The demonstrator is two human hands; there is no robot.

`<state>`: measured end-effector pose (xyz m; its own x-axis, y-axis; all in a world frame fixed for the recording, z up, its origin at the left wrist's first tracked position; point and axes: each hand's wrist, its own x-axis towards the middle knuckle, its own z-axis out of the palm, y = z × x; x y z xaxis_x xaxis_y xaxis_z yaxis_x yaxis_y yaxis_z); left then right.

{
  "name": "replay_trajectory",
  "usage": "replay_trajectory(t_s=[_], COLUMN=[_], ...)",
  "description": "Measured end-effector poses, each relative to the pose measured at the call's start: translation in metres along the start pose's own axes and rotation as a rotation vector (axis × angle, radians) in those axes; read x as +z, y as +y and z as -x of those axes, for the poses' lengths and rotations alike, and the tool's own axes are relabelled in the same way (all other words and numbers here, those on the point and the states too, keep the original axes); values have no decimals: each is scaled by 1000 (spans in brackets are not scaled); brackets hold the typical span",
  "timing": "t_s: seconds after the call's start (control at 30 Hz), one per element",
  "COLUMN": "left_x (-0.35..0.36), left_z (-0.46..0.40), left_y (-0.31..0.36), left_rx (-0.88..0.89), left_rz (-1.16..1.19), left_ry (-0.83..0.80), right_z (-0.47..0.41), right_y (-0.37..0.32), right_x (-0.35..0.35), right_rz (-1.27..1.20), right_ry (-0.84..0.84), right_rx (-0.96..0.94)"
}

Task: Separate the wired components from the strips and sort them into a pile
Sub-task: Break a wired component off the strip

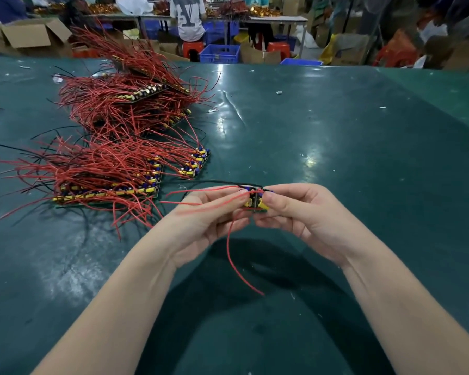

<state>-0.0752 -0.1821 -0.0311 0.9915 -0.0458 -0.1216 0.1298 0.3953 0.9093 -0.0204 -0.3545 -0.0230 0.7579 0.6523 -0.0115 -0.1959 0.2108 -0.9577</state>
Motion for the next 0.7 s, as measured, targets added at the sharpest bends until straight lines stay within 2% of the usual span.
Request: replay_trajectory(t_s=[0.13, 0.33, 0.5, 0.57, 0.63, 0.7], left_x=[3, 3, -8, -20, -32, -42], left_z=[0, -1, -4, -9, -12, -14], left_y=[0, 3, 15, 19, 20, 19], left_rx=[-27, -97, 3, 116, 250, 279], left_rz=[42, 279, 399, 314, 79, -214], left_ry=[32, 38, 242, 429, 623, 710], right_z=[-1, -4, -8, -9, -10, -11], right_y=[-2, 1, 1, 1, 0, 0], right_x=[0, -2, -6, -9, -12, -15], right_rz=[-46, -231, -295, -311, -362, -433], right_ry=[-7, 24, 181, 272, 351, 393], right_rx=[36, 97, 129, 129, 107, 68])
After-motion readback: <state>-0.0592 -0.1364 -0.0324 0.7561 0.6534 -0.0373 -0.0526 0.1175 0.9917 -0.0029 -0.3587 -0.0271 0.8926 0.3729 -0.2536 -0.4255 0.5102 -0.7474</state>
